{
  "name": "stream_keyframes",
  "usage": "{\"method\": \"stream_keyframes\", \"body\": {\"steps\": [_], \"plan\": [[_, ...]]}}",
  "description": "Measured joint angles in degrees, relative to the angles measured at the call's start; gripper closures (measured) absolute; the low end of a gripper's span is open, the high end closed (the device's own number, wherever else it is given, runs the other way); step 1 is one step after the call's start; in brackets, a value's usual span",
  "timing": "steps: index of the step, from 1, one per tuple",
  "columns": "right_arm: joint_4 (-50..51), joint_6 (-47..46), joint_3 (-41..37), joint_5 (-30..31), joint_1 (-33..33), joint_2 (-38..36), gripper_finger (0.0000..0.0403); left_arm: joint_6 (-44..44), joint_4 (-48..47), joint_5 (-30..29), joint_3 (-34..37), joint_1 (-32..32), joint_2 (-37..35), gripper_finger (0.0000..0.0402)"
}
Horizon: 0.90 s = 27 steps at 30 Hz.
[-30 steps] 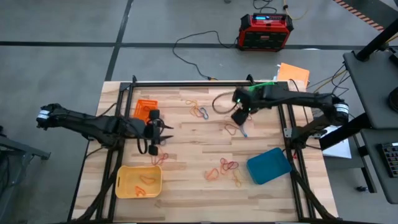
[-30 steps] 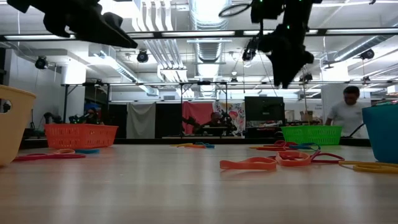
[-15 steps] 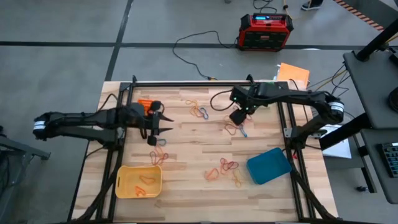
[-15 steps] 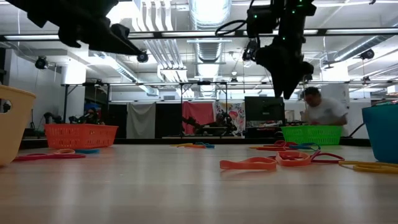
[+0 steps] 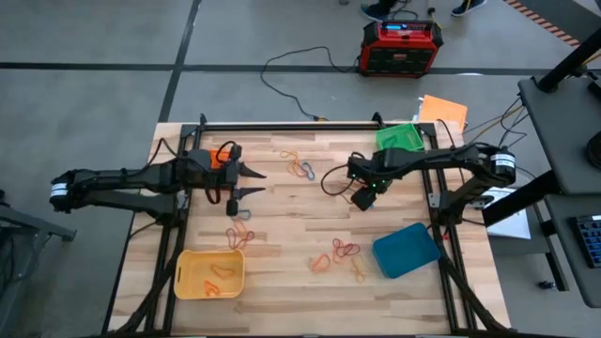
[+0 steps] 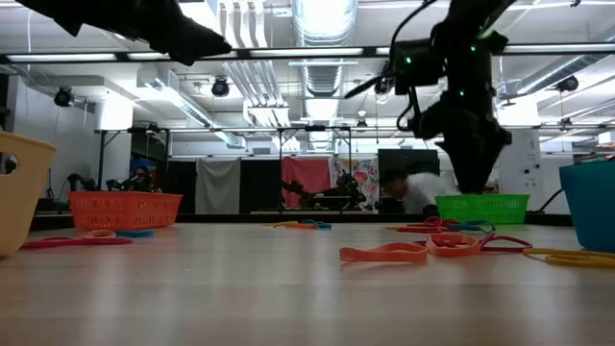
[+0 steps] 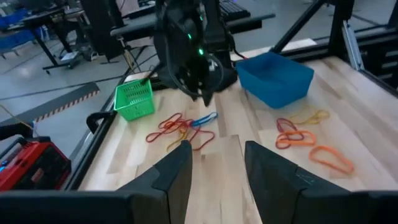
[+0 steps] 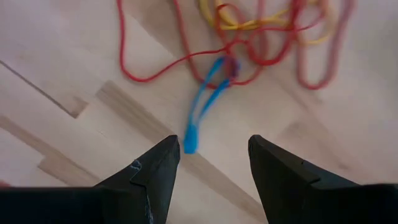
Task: Sort rubber bands into baskets
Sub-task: Put the blue rubber band into the green bin
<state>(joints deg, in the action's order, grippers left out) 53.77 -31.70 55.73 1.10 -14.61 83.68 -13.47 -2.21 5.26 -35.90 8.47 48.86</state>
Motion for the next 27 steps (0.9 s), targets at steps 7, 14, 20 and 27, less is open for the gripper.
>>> {"method": "stream_keyframes", "body": {"steps": [7,14,20,27], "plan": [[-9.96,-1.00,-6.67,-3.10,-0.02,0.02,0.0216,1.86,0.06,-0.12,-0.04,0.00,0.02,0.0269],[-15.25,-1.65,-9.67,-3.58,-0.02,2.86,0.0222,1.98,1.53,-0.23,-0.07,0.00,0.34,0.0269],[-14.93,0.13,-8.37,-1.97,0.07,6.92,0.0278,1.61,2.91,-0.23,-0.07,0.00,1.42,0.0269],[-13.07,1.81,-6.26,-1.42,0.11,4.33,0.0386,0.67,2.88,-0.27,-0.08,0.00,3.15,0.0269]]}}
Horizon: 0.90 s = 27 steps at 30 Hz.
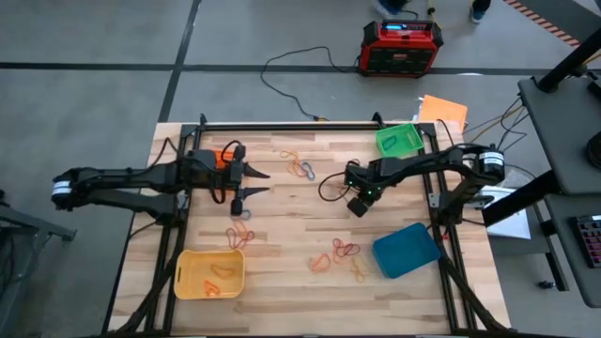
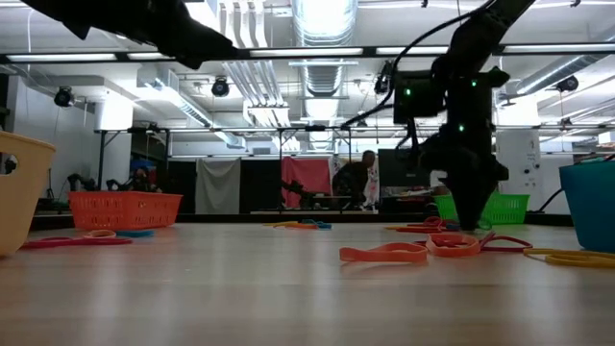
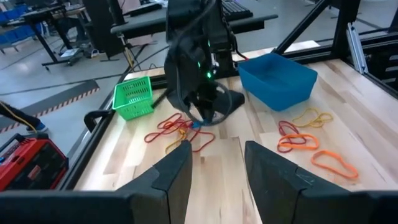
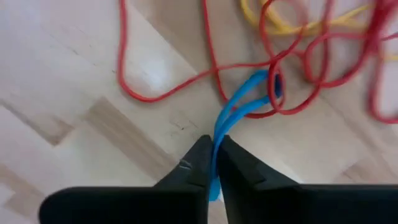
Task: Sort rubber bands into baskets
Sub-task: Put the blue rubber band into the green bin
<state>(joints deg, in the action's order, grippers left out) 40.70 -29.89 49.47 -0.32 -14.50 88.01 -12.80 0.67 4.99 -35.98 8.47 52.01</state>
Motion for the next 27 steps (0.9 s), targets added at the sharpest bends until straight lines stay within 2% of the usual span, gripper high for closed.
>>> {"method": "stream_keyframes", "body": {"steps": [7,12,20,27], "plan": [[16.74,-0.04,9.63,1.69,-0.04,-5.34,0.0393,-0.20,0.93,0.00,0.01,-0.02,1.84,0.0269],[24.74,1.01,18.59,8.30,-0.26,-6.17,0.0394,-2.15,2.90,-0.02,-0.01,-0.02,3.34,0.0269],[24.36,9.34,27.05,13.79,-5.12,-6.21,0.0394,-2.12,7.21,0.02,-0.01,0.00,3.88,0.0269],[22.95,14.91,26.56,15.92,-15.03,-5.45,0.0394,-0.91,7.48,0.04,-0.01,-0.02,3.43,0.0269]]}}
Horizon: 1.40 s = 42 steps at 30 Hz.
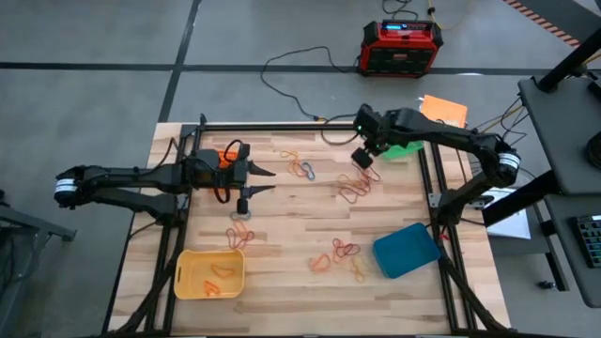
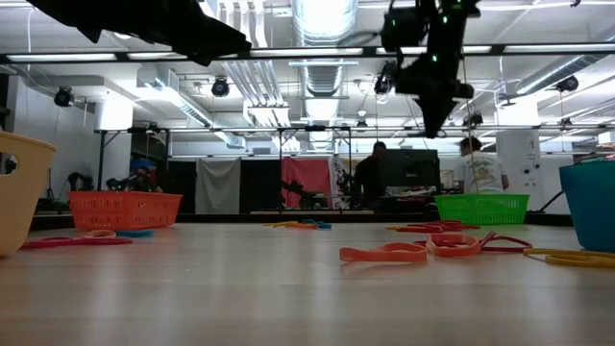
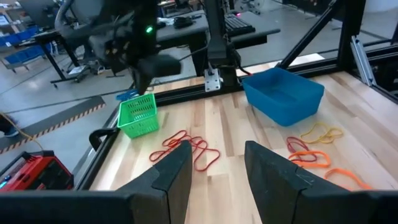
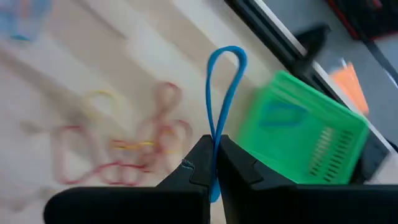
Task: Sort rubber bands into baskets
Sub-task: Put the blue rubber band into the green bin, then put the yellow rubber band into the blue bin
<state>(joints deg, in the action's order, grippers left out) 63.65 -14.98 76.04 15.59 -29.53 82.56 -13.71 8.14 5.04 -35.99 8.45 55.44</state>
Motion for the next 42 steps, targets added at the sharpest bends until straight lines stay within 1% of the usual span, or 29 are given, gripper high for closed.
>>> {"method": "stream_keyframes", "body": {"steps": [8,13,20,22,25,31,36,42], "plan": [[-1.39,1.52,-1.33,1.57,-13.38,3.02,0.0394,1.39,0.00,0.00,0.00,0.00,0.07,0.0269],[-2.22,-0.29,-1.58,1.55,-18.43,6.78,0.0394,1.65,-0.02,0.00,0.00,0.00,0.07,0.0269],[-2.01,-0.40,-2.35,1.54,-19.13,13.13,0.0394,2.51,-1.70,0.02,0.00,0.00,0.07,0.0269],[-1.98,-0.41,-2.39,2.44,-19.13,14.34,0.0394,2.75,-2.29,0.02,0.00,0.00,0.07,0.0269],[-1.96,-0.75,-2.39,3.91,-19.13,15.32,0.0394,3.31,-2.29,0.02,0.00,0.00,0.08,0.0269],[-2.35,-1.63,-2.51,4.02,-19.15,15.80,0.0392,3.78,-2.36,0.02,0.00,0.00,0.07,0.0269],[-2.38,-1.95,-2.59,4.06,-19.15,15.50,0.0372,5.28,-2.38,0.03,0.00,0.00,0.07,0.0269],[-2.45,-1.82,-2.59,4.05,-19.15,15.50,0.0330,8.09,-3.21,0.04,0.04,0.00,0.08,0.0269]]}}
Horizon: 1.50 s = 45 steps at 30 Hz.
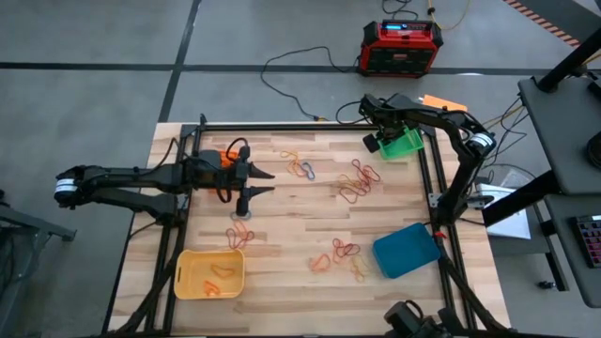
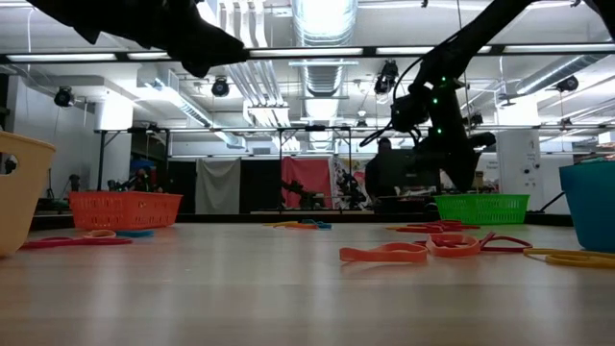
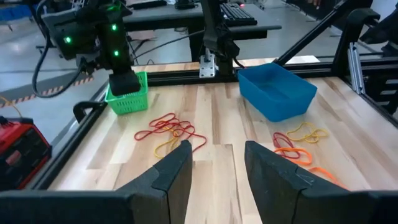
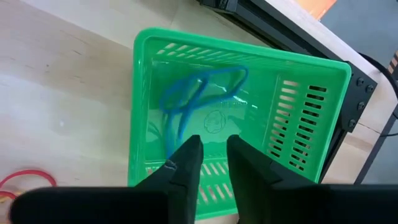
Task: Sort rubber bands into baskets
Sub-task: Put the yellow rubber band into the blue bin
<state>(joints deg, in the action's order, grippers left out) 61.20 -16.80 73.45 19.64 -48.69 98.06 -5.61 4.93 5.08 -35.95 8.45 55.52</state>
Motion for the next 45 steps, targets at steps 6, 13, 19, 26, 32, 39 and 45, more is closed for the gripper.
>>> {"method": "stream_keyframes", "body": {"steps": [6,13,19,26,32,39,45], "plan": [[-0.11,0.15,0.00,-0.04,0.77,-1.34,0.0293,3.06,-2.03,0.02,0.07,0.02,-0.02,0.0269],[-1.05,-0.83,-0.02,-0.07,7.11,-9.25,0.0273,5.77,-4.11,0.02,0.09,0.02,0.01,0.0269],[-14.75,-2.26,-3.29,-0.07,19.86,-18.14,0.0272,6.37,-4.31,0.04,0.09,0.00,0.01,0.0269],[-29.59,-0.53,-10.77,-0.02,35.19,-26.47,0.0273,7.59,-2.70,0.03,0.14,-0.16,1.92,0.0269],[-39.53,-1.18,-19.27,-0.09,43.07,-30.79,0.0271,7.26,5.89,0.02,0.16,-0.15,10.34,0.0269],[-44.22,-3.25,-24.18,-0.09,45.35,-32.46,0.0271,2.46,10.60,-0.07,-2.24,1.93,20.62,0.0269],[-44.38,-4.26,-24.74,-0.07,45.35,-32.33,0.0266,-1.77,10.58,-0.09,-4.76,6.01,28.65,0.0269]]}}
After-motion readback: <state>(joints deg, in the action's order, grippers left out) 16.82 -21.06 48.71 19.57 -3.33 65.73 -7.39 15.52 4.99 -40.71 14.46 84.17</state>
